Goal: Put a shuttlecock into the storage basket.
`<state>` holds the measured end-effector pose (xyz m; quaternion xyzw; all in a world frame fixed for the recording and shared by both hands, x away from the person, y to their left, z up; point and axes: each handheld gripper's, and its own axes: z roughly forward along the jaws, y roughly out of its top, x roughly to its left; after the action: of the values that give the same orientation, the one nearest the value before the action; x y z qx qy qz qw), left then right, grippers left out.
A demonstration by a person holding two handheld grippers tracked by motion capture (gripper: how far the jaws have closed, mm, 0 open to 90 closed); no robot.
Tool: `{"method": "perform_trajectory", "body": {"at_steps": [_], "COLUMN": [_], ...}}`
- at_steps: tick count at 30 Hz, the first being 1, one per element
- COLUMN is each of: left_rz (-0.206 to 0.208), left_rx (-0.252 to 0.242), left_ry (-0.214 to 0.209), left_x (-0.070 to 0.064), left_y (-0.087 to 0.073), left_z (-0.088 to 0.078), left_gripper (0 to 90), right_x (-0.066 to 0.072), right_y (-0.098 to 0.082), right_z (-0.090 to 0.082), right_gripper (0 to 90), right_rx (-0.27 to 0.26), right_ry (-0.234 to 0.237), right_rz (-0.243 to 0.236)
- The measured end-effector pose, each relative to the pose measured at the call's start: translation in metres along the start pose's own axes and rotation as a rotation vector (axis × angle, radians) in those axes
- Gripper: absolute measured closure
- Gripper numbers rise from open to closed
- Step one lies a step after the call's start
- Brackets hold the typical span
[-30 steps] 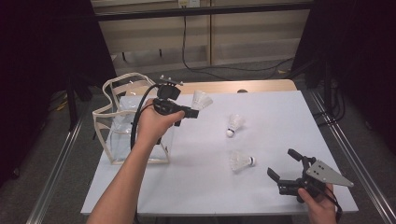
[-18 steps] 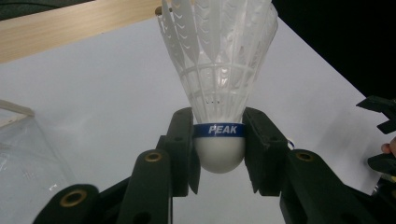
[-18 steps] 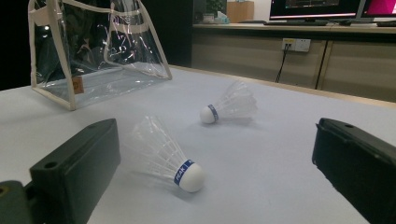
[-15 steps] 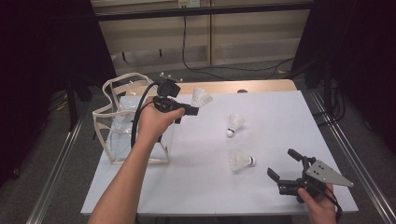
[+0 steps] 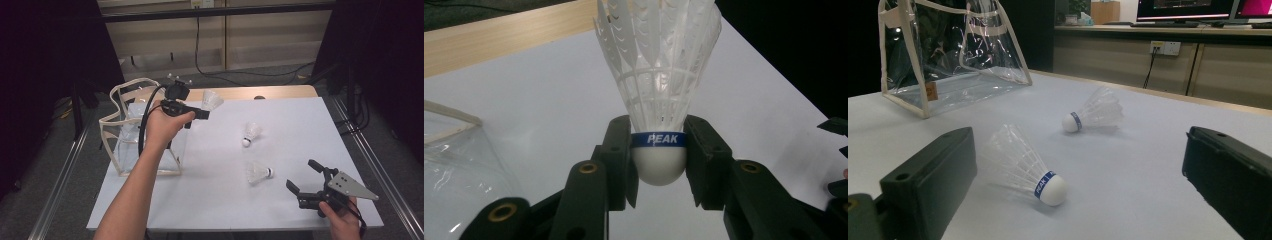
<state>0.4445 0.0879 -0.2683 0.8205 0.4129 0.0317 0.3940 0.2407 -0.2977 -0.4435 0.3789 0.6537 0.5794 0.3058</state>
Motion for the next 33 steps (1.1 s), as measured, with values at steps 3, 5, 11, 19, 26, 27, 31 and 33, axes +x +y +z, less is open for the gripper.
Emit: {"method": "perform_trajectory", "body": {"at_steps": [3, 5, 11, 19, 26, 27, 31, 33], "left_rz": [-0.008, -0.013, -0.016, -0.022, -0.028, -0.036, -0.031, -0.034], "left_rx": [-0.004, -0.009, -0.009, -0.013, -0.015, -0.022, -0.016, -0.019], "left_ry": [0.007, 0.01, 0.017, 0.028, 0.038, 0.038, 0.042, 0.043], "left_x": [0.002, 0.003, 0.004, 0.008, 0.011, 0.011, 0.012, 0.012], "left_y": [0.001, 0.001, 0.003, 0.004, 0.005, 0.005, 0.006, 0.006], "left_z": [-0.001, -0.001, -0.003, -0.005, -0.007, -0.007, -0.007, -0.007], "left_gripper": [65.5, 65.4, 65.5, 65.5, 65.5, 65.4, 65.4, 65.5], "right_x": [0.0, 0.0, 0.0, 0.0, 0.0, 0.0, 0.0, 0.0], "right_y": [0.0, 0.0, 0.0, 0.0, 0.0, 0.0, 0.0, 0.0], "right_z": [0.0, 0.0, 0.0, 0.0, 0.0, 0.0, 0.0, 0.0], "right_gripper": [0.9, 0.9, 0.9, 0.9, 0.9, 0.9, 0.9, 0.9], "right_rx": [0.0, 0.0, -0.001, -0.001, 0.0, 0.0, 0.0, -0.001], "right_ry": [0.001, 0.0, -0.001, 0.001, 0.001, 0.001, 0.001, 0.001], "right_rz": [0.0, 0.0, -0.001, 0.001, -0.001, 0.0, 0.0, 0.001]}}
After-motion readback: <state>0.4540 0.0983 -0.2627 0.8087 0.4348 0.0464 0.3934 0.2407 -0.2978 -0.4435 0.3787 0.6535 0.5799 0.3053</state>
